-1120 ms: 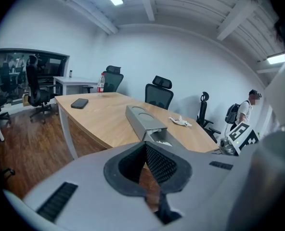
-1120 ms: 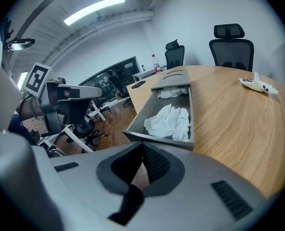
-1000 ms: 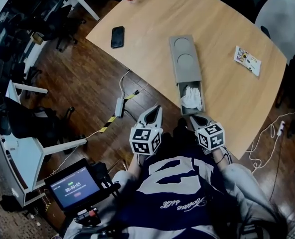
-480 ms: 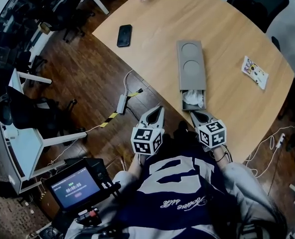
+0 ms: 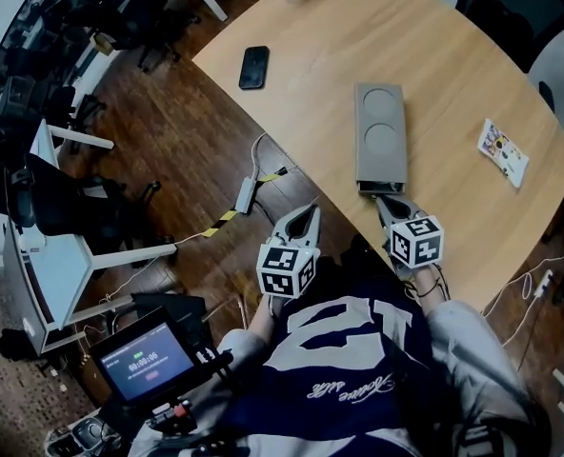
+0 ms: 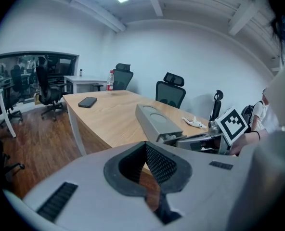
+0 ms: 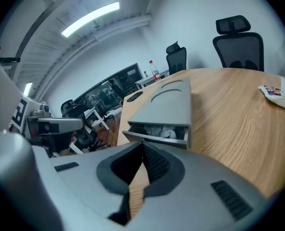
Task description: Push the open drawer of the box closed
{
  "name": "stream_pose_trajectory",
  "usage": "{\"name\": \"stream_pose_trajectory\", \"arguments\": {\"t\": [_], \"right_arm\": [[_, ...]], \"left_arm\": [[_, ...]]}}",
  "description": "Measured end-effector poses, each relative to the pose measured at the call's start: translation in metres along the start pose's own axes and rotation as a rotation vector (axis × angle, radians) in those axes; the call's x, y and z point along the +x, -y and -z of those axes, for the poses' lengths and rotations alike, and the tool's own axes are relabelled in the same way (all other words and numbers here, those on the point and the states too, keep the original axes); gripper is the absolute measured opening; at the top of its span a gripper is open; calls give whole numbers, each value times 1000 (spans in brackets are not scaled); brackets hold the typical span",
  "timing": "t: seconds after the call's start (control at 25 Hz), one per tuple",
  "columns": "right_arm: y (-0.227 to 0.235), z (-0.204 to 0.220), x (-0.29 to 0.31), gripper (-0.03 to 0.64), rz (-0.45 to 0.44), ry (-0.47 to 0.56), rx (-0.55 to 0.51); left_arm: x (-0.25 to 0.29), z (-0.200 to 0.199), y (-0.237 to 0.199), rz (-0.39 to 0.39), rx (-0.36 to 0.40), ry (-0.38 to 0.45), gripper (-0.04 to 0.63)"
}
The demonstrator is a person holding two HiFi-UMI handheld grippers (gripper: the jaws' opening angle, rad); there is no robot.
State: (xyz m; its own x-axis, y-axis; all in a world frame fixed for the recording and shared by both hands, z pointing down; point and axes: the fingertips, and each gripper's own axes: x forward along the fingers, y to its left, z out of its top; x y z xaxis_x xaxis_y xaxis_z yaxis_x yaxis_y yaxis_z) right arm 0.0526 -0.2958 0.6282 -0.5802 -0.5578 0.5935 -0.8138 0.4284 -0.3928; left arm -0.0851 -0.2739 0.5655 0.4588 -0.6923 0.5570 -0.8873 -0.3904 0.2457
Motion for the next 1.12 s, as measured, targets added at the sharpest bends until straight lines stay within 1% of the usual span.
{"name": "stream_pose_trajectory", "arguments": {"t": [0.28, 0.6, 0.68, 0.88, 1.12], "right_arm": [[15, -14, 15, -3, 26, 31, 25], [19, -17, 21, -3, 70, 48, 69], [15, -18, 18, -3, 82, 59, 85], [3, -16, 12, -3, 71, 109, 132], [-35, -2, -19, -3, 84, 154, 152]], "left_arm": [[-1, 3, -12, -35, -3, -7, 3], [-11, 7, -19, -36, 3, -4, 3], [-17, 8, -19, -30, 6, -1, 3], [-23, 15, -22, -11, 20, 4, 3], [-57, 19, -18, 34, 39, 18, 3]]}}
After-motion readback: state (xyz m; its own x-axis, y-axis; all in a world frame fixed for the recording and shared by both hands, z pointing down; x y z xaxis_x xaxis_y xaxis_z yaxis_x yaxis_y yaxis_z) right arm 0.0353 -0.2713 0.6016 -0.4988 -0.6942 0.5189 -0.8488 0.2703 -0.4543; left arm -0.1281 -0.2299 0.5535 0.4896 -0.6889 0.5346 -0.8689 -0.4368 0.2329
